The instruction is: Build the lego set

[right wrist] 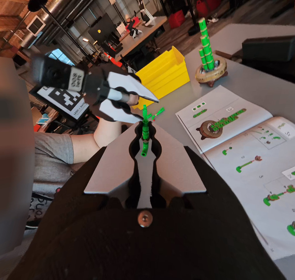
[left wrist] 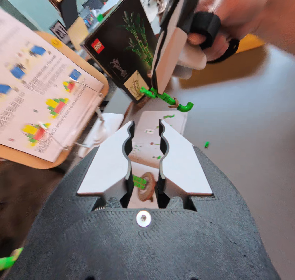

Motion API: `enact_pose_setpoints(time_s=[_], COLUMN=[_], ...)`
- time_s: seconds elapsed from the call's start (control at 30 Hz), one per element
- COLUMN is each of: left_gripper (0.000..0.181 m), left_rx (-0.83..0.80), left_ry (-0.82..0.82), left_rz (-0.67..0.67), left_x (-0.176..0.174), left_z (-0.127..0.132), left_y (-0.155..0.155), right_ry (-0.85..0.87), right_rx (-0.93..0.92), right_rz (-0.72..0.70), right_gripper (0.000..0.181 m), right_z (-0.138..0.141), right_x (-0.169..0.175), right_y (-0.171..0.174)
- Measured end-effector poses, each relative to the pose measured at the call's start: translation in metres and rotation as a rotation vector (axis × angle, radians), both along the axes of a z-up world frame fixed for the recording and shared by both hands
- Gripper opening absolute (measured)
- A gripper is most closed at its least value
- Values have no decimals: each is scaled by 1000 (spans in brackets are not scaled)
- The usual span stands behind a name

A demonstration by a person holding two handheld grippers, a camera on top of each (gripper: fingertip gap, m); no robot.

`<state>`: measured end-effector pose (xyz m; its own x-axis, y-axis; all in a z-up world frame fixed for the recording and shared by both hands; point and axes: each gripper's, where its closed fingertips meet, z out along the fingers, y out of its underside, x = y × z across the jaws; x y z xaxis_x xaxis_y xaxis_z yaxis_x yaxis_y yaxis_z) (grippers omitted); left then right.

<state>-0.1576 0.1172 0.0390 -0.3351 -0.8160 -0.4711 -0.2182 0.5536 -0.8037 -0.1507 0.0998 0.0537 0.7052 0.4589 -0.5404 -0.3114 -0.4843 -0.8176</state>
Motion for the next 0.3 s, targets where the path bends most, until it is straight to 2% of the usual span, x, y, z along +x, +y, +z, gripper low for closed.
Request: enact_pose_setpoints(time_s=[0.03,0.1,0.2,0.3], left_gripper=[28,27,27,31], left_rx=[-106,-329,-662,-891], left_ry=[22,46,65,105], left_rz=[-19,-82,-249,-350], left_x=[-2,-5,-16,-32], left_z=[1,8,29,49], left_y=[2,1,-6,3], right_ry=[-7,-12,-11,18], right_rx=[28,64,127,199], right_rz=[6,1,-11,-14], right_gripper=[6,6,6,6], right_z=[3,7,13,22], right_x=[-2,-3,-4,-9], right_y=[0,2,7,12])
